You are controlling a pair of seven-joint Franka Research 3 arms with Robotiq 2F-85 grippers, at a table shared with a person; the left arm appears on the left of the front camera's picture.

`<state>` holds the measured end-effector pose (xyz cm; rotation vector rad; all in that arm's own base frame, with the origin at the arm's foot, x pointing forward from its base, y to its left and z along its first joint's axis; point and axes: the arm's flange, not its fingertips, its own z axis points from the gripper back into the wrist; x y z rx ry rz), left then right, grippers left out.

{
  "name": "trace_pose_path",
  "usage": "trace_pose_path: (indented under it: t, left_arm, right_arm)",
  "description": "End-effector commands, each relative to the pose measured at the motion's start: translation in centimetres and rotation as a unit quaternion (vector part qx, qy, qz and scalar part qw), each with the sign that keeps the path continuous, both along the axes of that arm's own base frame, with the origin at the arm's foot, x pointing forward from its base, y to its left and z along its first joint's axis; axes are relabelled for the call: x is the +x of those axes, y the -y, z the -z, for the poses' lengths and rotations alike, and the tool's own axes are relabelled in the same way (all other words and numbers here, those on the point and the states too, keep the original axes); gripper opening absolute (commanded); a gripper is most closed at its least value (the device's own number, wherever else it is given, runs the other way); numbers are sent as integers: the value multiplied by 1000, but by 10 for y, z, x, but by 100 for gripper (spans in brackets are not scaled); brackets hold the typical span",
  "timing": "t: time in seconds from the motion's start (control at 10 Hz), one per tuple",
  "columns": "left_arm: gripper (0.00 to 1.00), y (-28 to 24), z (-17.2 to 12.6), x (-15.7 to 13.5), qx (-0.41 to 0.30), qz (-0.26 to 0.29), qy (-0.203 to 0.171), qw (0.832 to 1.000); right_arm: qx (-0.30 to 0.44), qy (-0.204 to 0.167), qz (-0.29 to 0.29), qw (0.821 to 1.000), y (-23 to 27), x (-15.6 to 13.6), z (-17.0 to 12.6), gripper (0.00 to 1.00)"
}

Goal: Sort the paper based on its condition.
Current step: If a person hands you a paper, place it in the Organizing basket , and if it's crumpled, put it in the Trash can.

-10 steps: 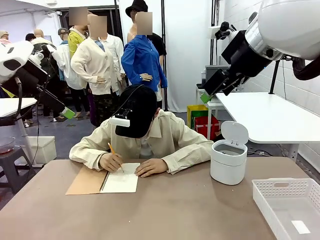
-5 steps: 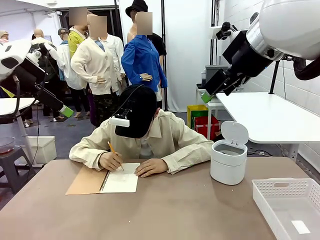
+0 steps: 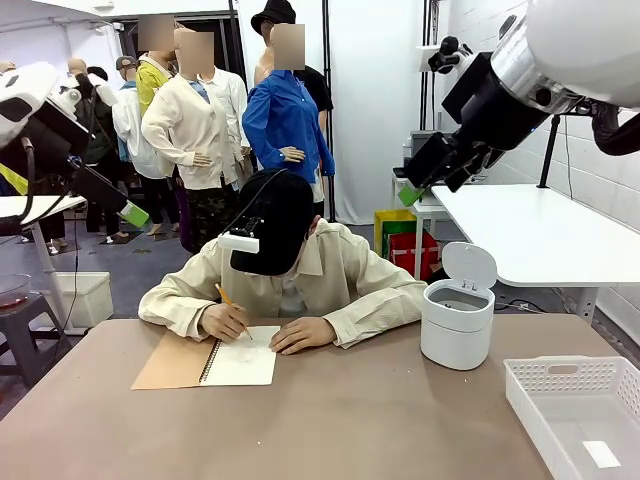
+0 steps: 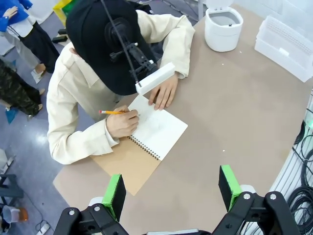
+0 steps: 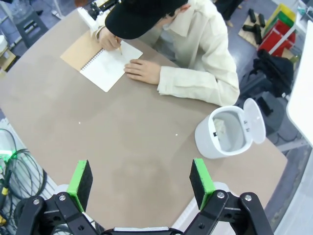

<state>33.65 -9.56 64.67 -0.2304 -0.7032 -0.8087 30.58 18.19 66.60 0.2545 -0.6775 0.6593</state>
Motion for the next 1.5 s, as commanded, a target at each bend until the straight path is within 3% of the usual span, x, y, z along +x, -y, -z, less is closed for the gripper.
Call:
trace_pose_path:
  t: [0.0, 1.4]
  left_arm:
    - [100, 6, -9, -11, -15, 9, -12, 1000]
    - [100, 9, -7, -14, -4, 16, -8, 1000]
  right_arm:
    - [-8, 8, 17, 1000, 2, -1, -4, 100]
    - [3, 5, 9, 1000, 6, 0, -4, 100]
